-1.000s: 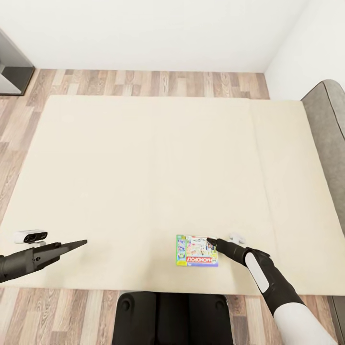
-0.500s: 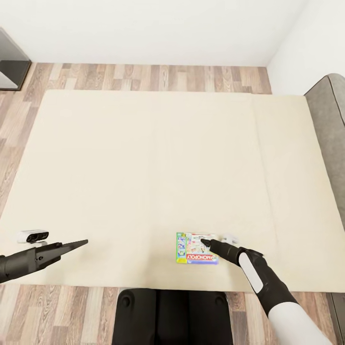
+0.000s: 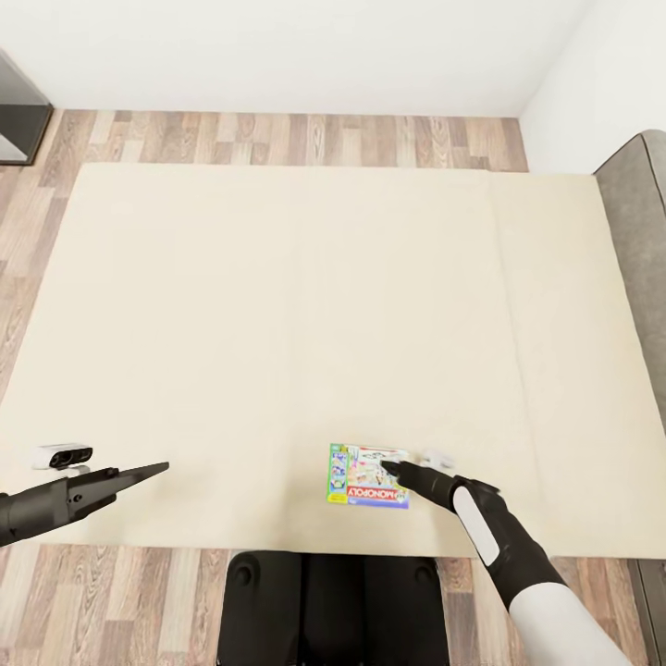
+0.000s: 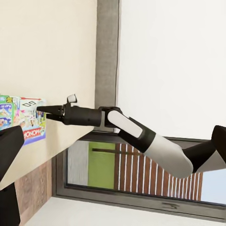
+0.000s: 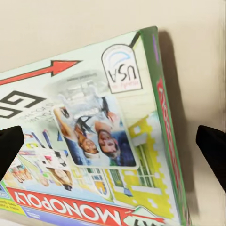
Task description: Put all the toys in the child's room - the three board games (two on the bed and one on the table), the two jigsaw puzzles on the table, and the tennis ball on the table - inside the toy box on the table in the child's room.
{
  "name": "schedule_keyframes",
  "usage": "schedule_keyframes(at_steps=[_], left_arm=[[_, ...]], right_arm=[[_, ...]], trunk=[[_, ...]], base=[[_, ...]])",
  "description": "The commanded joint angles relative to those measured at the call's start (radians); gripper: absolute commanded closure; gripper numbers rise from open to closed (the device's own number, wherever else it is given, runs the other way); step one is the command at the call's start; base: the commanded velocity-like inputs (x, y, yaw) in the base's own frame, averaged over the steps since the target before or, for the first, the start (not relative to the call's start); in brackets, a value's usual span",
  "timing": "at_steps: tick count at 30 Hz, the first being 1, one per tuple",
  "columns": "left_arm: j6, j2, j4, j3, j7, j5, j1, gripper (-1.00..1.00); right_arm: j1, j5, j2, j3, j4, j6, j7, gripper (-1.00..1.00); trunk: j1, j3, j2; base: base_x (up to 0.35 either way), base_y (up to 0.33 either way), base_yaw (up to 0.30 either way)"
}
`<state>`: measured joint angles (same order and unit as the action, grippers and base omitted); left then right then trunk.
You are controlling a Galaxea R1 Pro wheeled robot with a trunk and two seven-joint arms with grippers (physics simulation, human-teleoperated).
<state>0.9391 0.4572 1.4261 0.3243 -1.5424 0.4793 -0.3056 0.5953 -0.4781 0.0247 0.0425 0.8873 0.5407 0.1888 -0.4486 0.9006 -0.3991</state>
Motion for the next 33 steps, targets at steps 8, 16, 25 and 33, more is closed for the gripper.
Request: schedule_keyframes(at_steps=[8,16,25,33], left_arm=[[0.01,-0.004,-0.001,-0.002,-0.003,-0.001,-0.001,-1.0],[0.009,-0.018,-0.001,0.0,-0.001,-0.001,-0.001,-1.0],[0.009,-0.02,-0.001,-0.001,-0.001,-0.001,-0.001,-1.0],[0.009,-0.02,-0.001,-0.001,-0.001,-0.001,-0.001,-1.0]], right_arm=[[0.001,0.017,-0.004,0.002,0.003,0.002,0.002,-1.0],[0.0,0.103,-0.021,-0.004,0.012,0.002,-0.002,-1.0],[0.0,0.208,-0.032,-0.005,0.021,0.005,-0.002,-1.0],[0.0,0.229,-0.035,-0.006,0.023,0.009,-0.003,-1.0]], trunk=[[-0.001,0.007,-0.001],[-0.001,0.007,-0.001],[-0.001,0.007,-0.001],[-0.001,0.006,-0.001]], base=[[0.0,0.0,0.0],[0.0,0.0,0.0],[0.0,0.0,0.0],[0.0,0.0,0.0]])
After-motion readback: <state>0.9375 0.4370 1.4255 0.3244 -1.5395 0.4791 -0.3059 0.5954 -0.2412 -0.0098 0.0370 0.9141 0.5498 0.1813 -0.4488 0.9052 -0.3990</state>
